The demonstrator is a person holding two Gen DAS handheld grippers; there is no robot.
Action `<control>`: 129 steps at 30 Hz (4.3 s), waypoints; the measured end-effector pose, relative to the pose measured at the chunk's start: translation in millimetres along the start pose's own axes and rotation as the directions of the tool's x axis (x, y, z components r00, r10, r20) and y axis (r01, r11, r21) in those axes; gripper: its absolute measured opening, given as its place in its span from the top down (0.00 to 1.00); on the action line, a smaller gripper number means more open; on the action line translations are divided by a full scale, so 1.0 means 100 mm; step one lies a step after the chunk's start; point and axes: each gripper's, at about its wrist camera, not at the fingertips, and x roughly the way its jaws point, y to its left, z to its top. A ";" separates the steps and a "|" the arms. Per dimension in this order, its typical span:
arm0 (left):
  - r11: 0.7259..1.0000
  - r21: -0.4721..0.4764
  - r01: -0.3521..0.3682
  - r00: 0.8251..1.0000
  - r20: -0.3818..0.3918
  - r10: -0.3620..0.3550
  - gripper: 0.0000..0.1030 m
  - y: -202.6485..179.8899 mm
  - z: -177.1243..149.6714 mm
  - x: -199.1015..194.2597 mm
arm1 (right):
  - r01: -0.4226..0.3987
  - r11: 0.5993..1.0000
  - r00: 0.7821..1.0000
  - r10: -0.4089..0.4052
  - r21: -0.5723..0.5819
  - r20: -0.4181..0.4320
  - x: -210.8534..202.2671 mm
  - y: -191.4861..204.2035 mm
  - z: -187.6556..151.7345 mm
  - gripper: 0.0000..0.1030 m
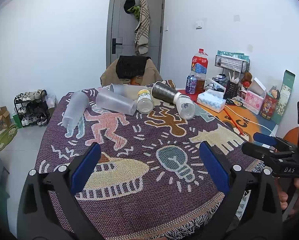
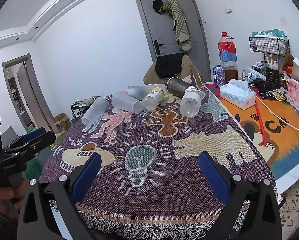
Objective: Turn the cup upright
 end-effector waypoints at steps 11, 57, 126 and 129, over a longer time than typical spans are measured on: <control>0.999 -0.025 -0.044 0.999 -0.011 0.044 0.05 0.25 0.12 0.24 | -0.024 0.999 0.999 0.025 0.035 -0.024 0.34 -0.10 0.07 0.07; 0.946 0.028 -0.322 0.890 -0.331 0.312 0.16 2.01 0.81 2.24 | -0.108 0.985 0.984 0.125 0.131 -0.129 1.97 -0.24 0.77 0.07; 0.965 -0.183 0.188 0.893 -0.377 -0.246 0.42 0.09 0.03 1.40 | -0.052 0.955 0.992 0.084 0.292 -0.097 1.11 -0.59 0.19 0.07; 0.959 -0.205 0.195 0.879 -0.397 -0.263 0.42 0.05 -0.09 1.43 | -0.055 0.955 0.991 0.088 0.291 -0.102 1.11 -0.58 0.17 0.07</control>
